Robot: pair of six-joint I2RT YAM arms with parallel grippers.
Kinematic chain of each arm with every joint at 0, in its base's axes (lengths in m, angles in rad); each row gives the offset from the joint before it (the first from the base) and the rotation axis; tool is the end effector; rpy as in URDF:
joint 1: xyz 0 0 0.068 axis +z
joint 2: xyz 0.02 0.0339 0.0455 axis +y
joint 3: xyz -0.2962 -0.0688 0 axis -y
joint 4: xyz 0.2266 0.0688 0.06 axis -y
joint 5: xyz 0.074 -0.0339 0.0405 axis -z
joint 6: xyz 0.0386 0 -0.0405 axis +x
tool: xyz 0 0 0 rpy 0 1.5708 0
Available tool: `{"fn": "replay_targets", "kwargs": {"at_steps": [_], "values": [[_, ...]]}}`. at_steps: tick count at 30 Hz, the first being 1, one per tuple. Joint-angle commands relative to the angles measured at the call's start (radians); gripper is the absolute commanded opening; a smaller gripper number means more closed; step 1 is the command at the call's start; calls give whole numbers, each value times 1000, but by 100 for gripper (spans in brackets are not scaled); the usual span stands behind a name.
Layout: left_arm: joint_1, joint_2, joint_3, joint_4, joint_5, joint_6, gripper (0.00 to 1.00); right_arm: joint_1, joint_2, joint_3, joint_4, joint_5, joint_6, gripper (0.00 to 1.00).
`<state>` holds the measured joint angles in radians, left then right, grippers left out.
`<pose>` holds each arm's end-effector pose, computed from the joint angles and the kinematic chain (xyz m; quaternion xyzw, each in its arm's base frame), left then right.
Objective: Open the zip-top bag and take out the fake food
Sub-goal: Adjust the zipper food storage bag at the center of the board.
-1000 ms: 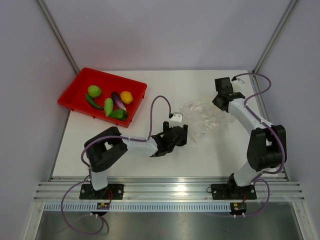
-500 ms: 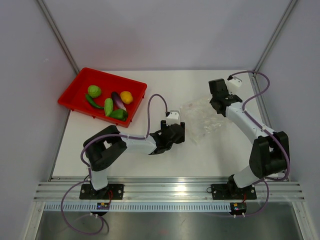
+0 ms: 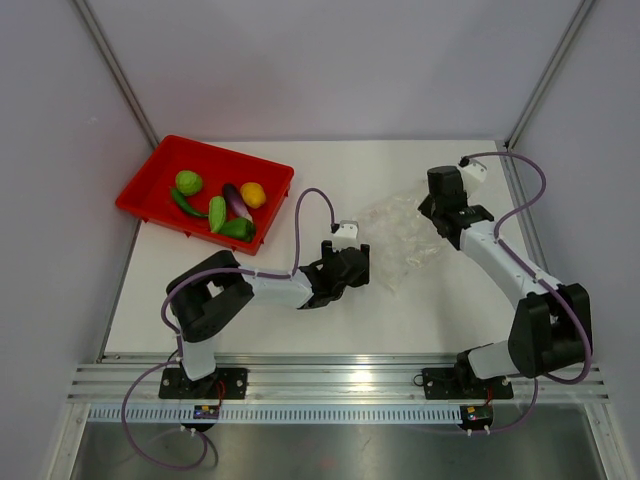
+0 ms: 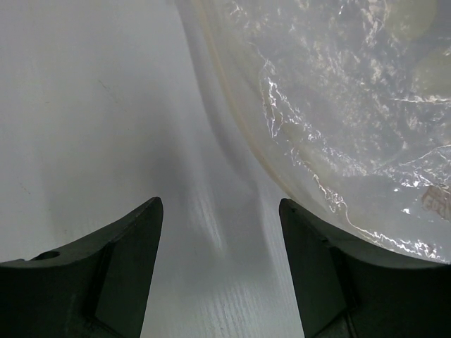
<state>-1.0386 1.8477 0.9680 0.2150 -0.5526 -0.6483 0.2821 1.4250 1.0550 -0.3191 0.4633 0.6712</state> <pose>0.2081 -0.3135 0.1961 0.0506 0.8718 -0.1515 0.4632 0.2869 0.0652 0.3115 0.2663 0.8447 0.0061 0.4643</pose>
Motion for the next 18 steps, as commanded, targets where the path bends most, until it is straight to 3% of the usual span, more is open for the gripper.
{"fn": "replay_targets", "kwargs": {"at_steps": [1,8,14,18], "values": [[6,-16,14,32,2,-10,70,-18,-55,2,63,-98,40,0],[5,-13,17,30,-4,-8,69,-34,72,143,-135,-213,84,0],[5,-15,18,27,-7,-8,69,-66,107,138,-124,-371,116,0],[5,-16,17,27,-4,-7,69,-66,51,103,-106,-281,111,0]]}}
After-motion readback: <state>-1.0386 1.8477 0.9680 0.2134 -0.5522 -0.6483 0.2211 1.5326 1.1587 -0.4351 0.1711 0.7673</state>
